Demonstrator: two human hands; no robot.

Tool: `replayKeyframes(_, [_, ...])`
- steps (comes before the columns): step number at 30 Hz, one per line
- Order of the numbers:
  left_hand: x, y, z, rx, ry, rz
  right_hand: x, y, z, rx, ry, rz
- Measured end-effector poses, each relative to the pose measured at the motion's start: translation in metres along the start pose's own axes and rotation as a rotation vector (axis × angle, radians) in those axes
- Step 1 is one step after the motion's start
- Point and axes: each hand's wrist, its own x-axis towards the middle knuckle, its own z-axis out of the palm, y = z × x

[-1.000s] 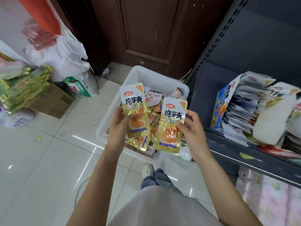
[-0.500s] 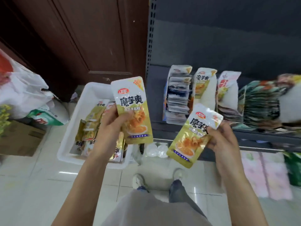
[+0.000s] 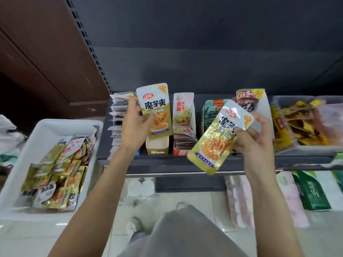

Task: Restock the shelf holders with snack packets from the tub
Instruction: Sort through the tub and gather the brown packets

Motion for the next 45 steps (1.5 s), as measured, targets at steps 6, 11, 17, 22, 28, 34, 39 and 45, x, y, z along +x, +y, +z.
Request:
replayKeyframes(6, [0.001,-0.011,-0.006,-0.080,-0.016,0.098,0.031,0.006,0.005,0.133,0.000,0.025])
replayKeyframes(11, [-0.009,-0.028,-0.009,0.112,-0.094,-0.008,0.042,0.013,0.011,0.175,0.052,-0.009])
replayKeyframes(17, [-0.023,-0.041,-0.030,0.665,-0.213,0.157,0.049,0.020,0.030,0.142,-0.005,-0.052])
replayKeyframes(22, [-0.034,-0.035,-0.031,0.979,-0.267,0.379,0.060,0.026,0.071,-0.153,-0.140,-0.290])
replayKeyframes(28, [-0.042,-0.029,-0.035,0.971,-0.191,0.419,0.045,0.052,0.104,-0.709,-0.467,-0.692])
replayKeyframes(34, [-0.051,-0.030,-0.036,0.930,-0.089,0.408,0.034,0.067,0.103,-0.949,-0.716,-0.666])
replayKeyframes(39, [-0.057,-0.032,-0.034,0.904,-0.036,0.386,0.030,0.062,0.097,-0.959,-0.836,-0.651])
replayKeyframes(45, [-0.065,-0.028,-0.036,0.858,0.011,0.324,0.025,0.055,0.087,-0.913,-0.904,-0.576])
